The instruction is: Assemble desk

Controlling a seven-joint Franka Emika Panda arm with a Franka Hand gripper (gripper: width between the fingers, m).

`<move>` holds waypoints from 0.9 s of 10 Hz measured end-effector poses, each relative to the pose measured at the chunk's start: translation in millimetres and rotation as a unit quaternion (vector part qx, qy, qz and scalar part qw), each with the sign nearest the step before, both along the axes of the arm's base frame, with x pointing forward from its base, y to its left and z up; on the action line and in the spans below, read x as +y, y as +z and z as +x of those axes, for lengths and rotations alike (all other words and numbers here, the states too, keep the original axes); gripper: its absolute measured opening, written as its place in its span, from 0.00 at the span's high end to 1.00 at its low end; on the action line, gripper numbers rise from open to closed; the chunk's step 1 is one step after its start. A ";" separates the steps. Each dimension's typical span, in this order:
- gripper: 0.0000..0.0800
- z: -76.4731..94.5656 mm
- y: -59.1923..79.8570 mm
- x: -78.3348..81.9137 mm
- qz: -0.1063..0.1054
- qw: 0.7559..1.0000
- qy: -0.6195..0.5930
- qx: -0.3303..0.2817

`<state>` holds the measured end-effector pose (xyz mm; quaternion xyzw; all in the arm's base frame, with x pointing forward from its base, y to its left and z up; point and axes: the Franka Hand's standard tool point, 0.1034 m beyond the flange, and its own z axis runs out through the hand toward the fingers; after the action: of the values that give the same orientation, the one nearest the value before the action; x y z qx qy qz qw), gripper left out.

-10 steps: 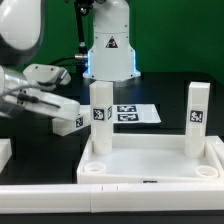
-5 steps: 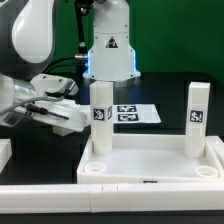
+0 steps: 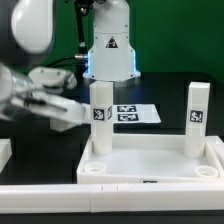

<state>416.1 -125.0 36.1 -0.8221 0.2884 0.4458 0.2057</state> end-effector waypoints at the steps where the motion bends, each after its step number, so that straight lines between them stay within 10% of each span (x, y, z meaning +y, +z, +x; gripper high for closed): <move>1: 0.65 7.4 23.8 -3.1 0.009 1.000 0.005 -0.016; 4: 0.65 35.4 80.2 -6.5 -0.012 0.995 0.013 -0.095; 6: 0.65 41.3 68.4 -9.7 -0.057 0.988 0.009 -0.144; 9: 0.65 92.7 107.2 -19.4 -0.098 0.968 0.019 -0.231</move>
Offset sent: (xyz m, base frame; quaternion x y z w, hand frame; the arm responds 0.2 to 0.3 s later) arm 0.0013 -0.0015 0.0729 -0.0340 0.1182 0.0225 0.9922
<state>508.8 -144.3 143.3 -0.9241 0.2597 0.2173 0.1772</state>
